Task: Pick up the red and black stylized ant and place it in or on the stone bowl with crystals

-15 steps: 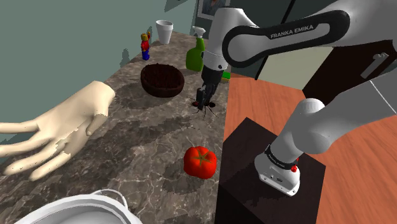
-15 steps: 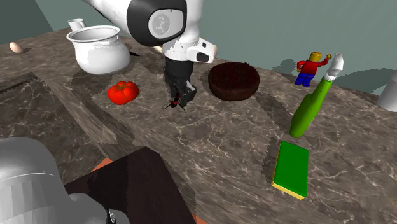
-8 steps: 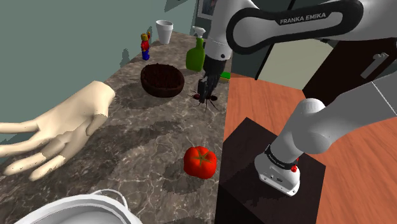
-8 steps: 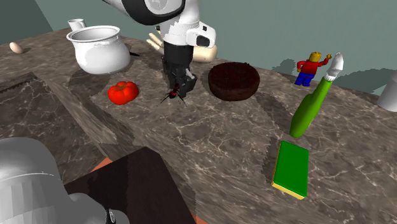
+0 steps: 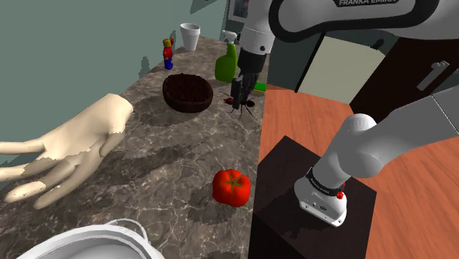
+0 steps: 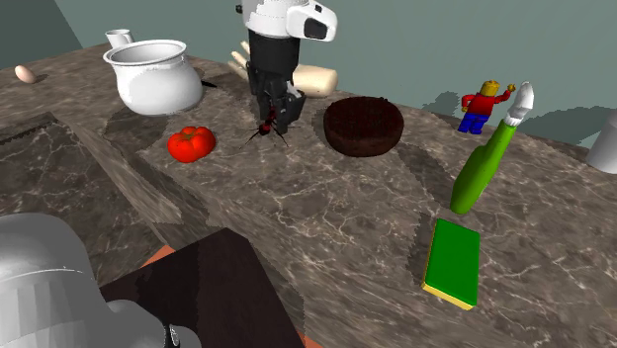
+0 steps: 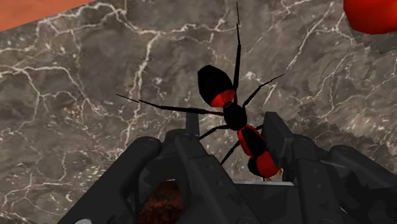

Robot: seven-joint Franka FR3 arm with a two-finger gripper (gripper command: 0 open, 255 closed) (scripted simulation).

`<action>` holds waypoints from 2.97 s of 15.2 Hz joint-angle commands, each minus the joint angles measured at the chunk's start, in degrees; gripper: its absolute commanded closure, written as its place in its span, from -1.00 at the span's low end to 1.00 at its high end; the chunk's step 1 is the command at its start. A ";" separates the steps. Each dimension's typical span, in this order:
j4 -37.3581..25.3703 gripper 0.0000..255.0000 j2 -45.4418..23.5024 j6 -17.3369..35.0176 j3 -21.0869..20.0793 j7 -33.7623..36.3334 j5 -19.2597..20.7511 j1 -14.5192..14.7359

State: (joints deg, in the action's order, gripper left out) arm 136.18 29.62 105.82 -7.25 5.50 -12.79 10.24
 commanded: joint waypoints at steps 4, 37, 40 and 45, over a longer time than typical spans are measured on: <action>-3.58 1.00 0.19 -3.76 0.27 0.54 0.33 -0.10; -43.73 1.00 -43.65 -0.85 2.75 -3.48 4.97 -3.05; -43.05 1.00 -43.73 -0.09 2.75 -3.58 4.95 -3.04; -43.05 1.00 -43.74 -0.09 2.75 -3.58 4.95 -3.04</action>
State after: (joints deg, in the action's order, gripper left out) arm 92.95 -13.87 105.82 -4.55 1.92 -7.95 7.22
